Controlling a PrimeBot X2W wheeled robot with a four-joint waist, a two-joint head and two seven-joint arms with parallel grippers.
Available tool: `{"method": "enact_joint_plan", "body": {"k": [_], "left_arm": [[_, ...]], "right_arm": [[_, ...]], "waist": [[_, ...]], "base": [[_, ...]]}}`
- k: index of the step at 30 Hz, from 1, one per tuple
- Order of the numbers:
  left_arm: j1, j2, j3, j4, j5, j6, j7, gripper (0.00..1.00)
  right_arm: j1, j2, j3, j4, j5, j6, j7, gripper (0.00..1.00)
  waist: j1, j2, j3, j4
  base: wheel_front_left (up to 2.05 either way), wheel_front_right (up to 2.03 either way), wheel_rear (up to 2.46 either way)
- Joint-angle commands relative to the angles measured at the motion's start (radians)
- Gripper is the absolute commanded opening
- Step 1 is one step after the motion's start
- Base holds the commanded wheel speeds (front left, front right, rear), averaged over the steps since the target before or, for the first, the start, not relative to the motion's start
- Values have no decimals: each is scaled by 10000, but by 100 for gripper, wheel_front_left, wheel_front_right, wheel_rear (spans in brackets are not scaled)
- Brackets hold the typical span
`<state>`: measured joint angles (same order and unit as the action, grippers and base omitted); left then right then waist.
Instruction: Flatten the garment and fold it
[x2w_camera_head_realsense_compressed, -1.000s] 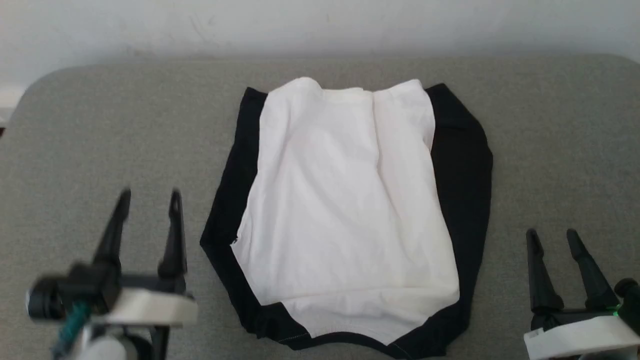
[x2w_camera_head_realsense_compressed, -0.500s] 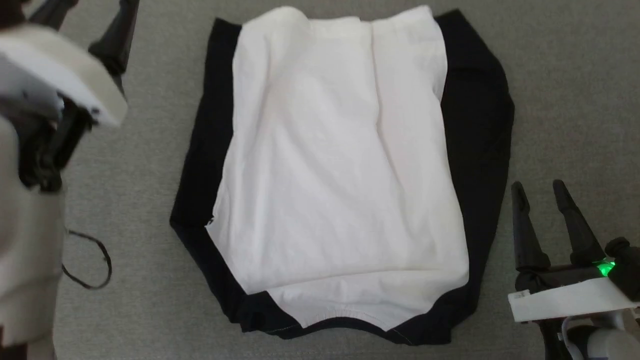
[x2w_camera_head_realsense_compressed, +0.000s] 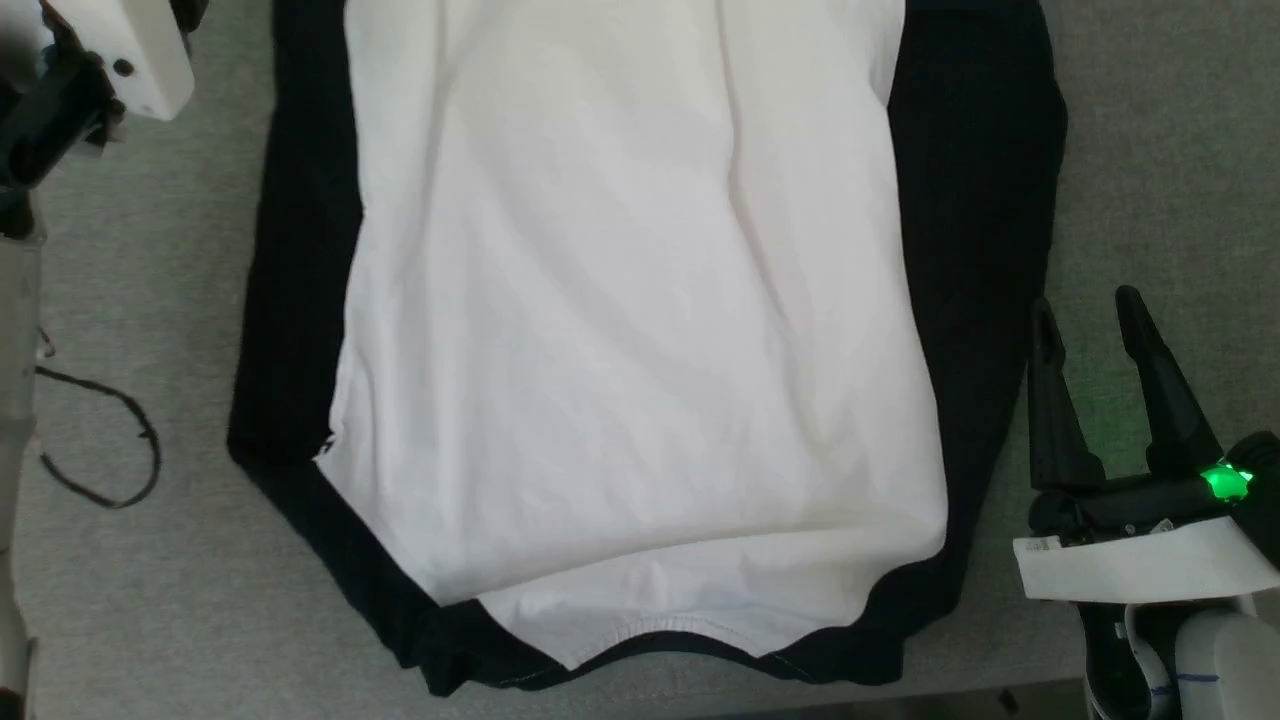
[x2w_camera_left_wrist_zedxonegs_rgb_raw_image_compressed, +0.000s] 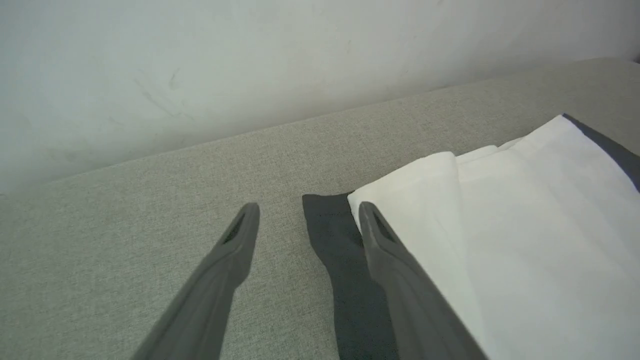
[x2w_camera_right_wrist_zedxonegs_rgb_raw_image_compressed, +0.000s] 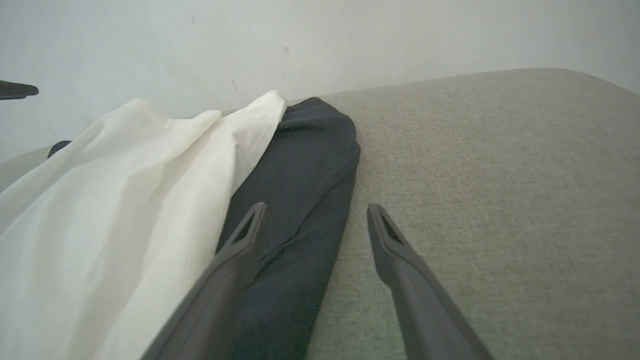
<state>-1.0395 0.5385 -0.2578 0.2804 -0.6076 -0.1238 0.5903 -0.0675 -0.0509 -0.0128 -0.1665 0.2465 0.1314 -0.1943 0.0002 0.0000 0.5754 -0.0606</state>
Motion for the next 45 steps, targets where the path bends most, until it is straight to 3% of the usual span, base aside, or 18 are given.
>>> {"method": "enact_joint_plan", "body": {"k": [1, 17, 18, 19, 23, 29, 45], "left_arm": [[-179, 151, -108, 113, -108, -66, 124, 100], [-536, 415, -196, 753, -750, 179, 1510, 100], [-520, 412, -228, 750, -768, 181, 1580, 40], [-492, 412, -265, 740, -797, 171, 1636, 0], [-375, 420, -333, 647, -923, 126, 1647, 0], [-126, 361, -286, 656, -979, 55, 740, 0], [1875, 583, 280, 1120, -1460, -2, -1336, 0]], "right_arm": [[-177, 7, 20, -13, -15, -7, -47, 100], [-303, 7, 82, 255, 15, -7, -102, 100], [-317, 7, 81, 268, 12, -7, -99, 100], [-325, 7, 74, 282, 6, -7, -95, 100], [-331, 7, -11, 341, -48, -7, -47, 100], [-390, 7, -78, 426, -202, -7, 84, 100], [83, 7, -139, 724, -293, -7, 519, 100]], "waist": [[-2, 0, 685, -465], [-2, 0, 1413, -775], [-2, 0, 1424, -777], [-2, 0, 1429, -775], [-2, 0, 1377, -681], [-2, 0, 932, -400], [-2, 0, -1392, 440]], "base": [[0, 0, 0], [0, 0, 0], [0, 0, 0], [0, 0, 0], [0, 0, 0], [0, 0, 0], [0, 0, 0]]}}
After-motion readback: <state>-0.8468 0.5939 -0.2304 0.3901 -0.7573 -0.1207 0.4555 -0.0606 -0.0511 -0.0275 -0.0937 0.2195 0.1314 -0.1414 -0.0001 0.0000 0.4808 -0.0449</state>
